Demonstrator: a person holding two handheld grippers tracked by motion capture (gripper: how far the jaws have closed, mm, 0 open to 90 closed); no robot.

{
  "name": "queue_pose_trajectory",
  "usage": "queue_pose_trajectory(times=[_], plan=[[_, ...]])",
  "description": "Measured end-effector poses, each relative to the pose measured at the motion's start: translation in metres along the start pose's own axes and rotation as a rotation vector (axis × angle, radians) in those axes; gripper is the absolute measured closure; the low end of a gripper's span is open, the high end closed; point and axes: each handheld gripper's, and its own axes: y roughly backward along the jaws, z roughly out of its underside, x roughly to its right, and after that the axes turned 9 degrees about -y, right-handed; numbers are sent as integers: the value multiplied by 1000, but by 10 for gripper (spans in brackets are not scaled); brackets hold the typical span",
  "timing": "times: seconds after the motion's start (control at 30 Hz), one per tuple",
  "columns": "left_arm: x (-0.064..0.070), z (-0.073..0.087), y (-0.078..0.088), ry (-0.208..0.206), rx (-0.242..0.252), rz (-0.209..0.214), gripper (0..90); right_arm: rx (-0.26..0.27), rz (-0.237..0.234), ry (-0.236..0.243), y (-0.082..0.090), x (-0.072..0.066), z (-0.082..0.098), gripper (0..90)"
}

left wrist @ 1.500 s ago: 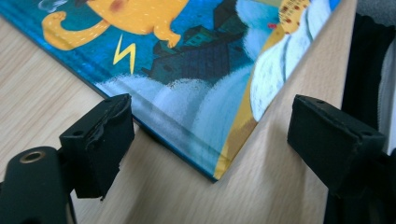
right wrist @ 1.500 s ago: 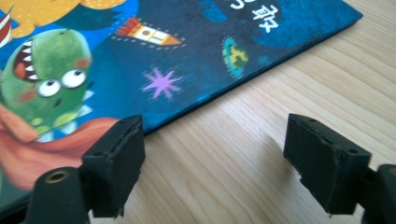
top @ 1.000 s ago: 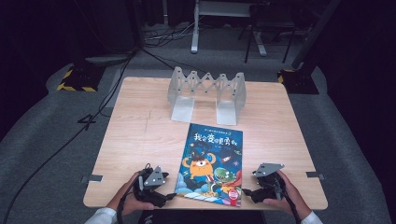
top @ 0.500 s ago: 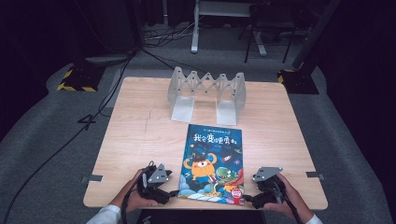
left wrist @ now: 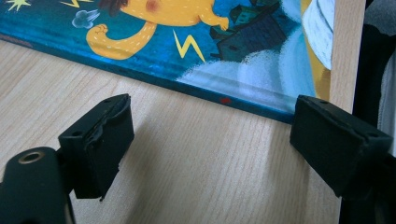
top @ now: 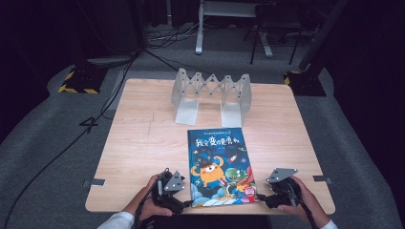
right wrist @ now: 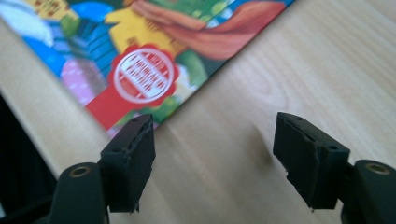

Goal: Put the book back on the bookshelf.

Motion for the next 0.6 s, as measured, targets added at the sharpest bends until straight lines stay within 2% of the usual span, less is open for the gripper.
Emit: queue_pose_trajectory(times=[0.17, 0.3, 0.4, 0.5, 0.6], plan=[[1, -1, -1, 6, -5, -4, 125, -113, -7, 24, 6, -9, -3, 364], [1, -1, -1, 7, -5, -5, 126, -187, -36, 12, 5, -8, -10, 443], [0, 0, 0, -1, 0, -1, 134, -234, -25, 21, 6, -13, -15, 493], [-2, 1, 1, 11, -4, -13, 144, -243, -6, 35, 6, -16, -16, 503], [-5, 3, 3, 24, -5, -26, 145, -237, -19, 22, 6, -15, -15, 515]])
